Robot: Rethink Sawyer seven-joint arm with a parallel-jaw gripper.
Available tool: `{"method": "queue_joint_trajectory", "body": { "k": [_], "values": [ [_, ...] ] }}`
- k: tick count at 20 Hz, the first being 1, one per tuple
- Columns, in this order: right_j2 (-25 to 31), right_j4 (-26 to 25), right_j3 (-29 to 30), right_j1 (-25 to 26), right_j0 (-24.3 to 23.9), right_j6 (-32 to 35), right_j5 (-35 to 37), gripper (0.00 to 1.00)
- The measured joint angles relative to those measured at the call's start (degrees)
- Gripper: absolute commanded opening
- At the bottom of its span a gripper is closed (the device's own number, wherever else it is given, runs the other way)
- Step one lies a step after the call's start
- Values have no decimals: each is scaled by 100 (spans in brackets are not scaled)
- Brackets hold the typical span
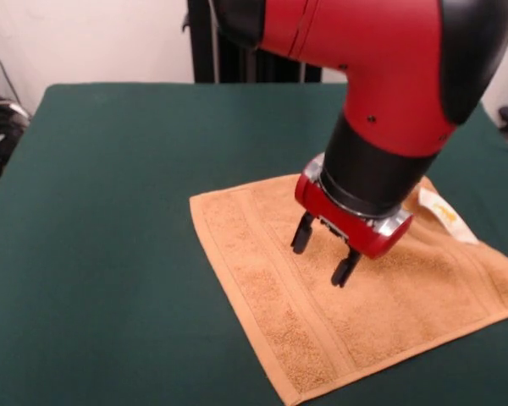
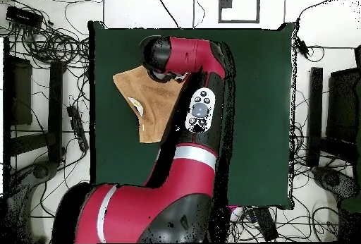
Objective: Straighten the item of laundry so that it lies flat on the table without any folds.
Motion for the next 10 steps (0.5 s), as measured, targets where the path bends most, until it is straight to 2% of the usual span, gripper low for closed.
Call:
{"method": "queue_joint_trajectory", "body": {
  "k": [10],
  "values": [
    [-195,-19,-435,489,-408,0,38,100]
  ]
}}
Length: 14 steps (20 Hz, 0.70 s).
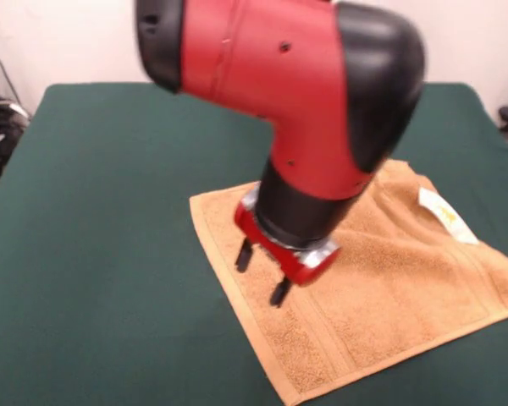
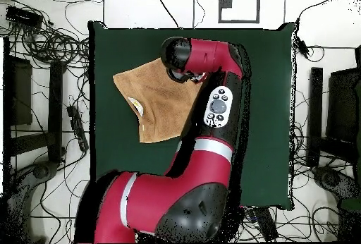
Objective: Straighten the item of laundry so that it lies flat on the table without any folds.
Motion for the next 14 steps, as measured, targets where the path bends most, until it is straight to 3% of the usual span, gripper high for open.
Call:
{"method": "queue_joint_trajectory", "body": {
  "k": [14],
  "values": [
    [-268,-33,-408,424,-290,0,0,100]
  ]
}}
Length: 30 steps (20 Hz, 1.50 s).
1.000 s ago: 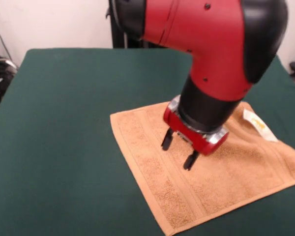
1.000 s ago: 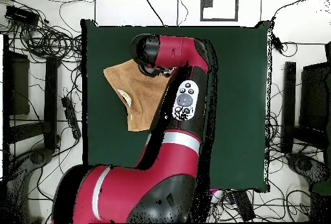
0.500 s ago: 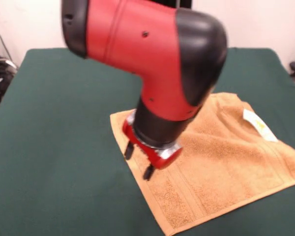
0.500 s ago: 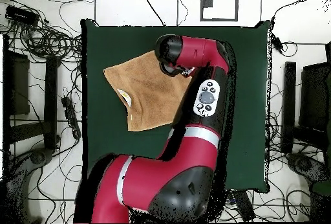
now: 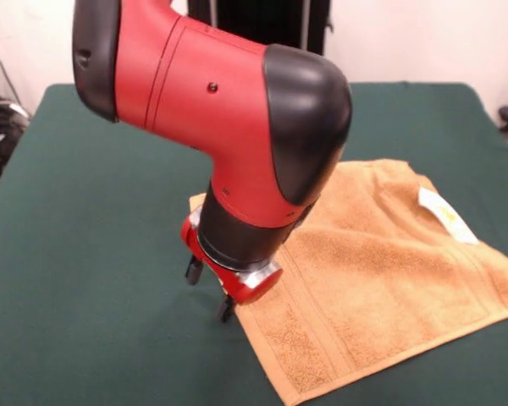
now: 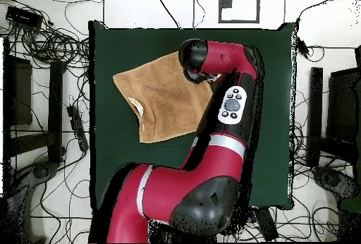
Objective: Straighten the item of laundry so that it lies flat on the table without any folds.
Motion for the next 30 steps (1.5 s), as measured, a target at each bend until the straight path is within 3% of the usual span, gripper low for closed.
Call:
{"method": "queue_joint_trajectory", "body": {
  "k": [7,15,21,30],
  "values": [
    [1,-2,79,-163,129,0,13,100],
    [0,0,212,-803,349,0,122,100],
    [1,11,291,-974,429,0,108,100],
    [15,45,1079,-1064,581,6,-412,100]
  ]
}}
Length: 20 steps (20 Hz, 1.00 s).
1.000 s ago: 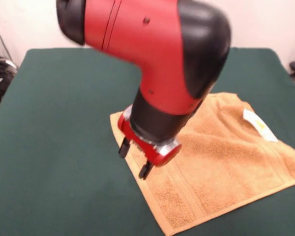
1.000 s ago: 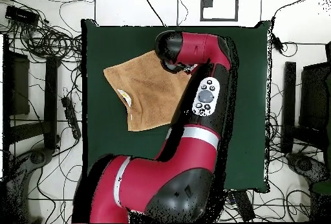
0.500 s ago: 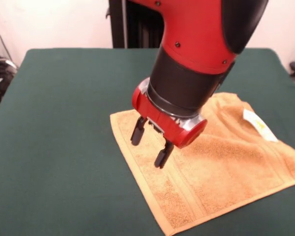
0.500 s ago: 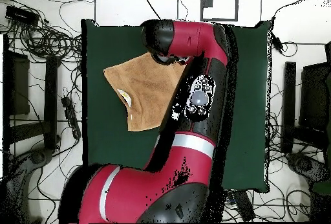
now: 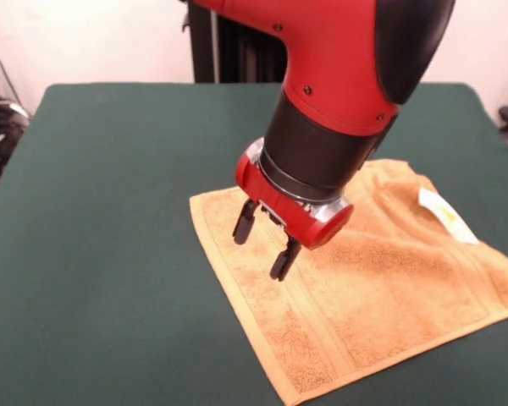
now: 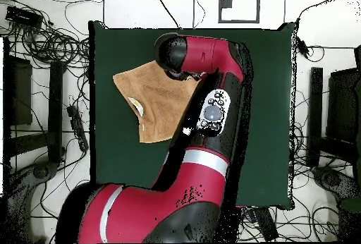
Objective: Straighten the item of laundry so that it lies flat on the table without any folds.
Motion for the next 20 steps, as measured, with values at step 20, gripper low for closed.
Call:
{"method": "queue_joint_trajectory", "body": {
  "k": [20],
  "values": [
    [2,23,1074,56,218,2,-1169,100]
  ]
}}
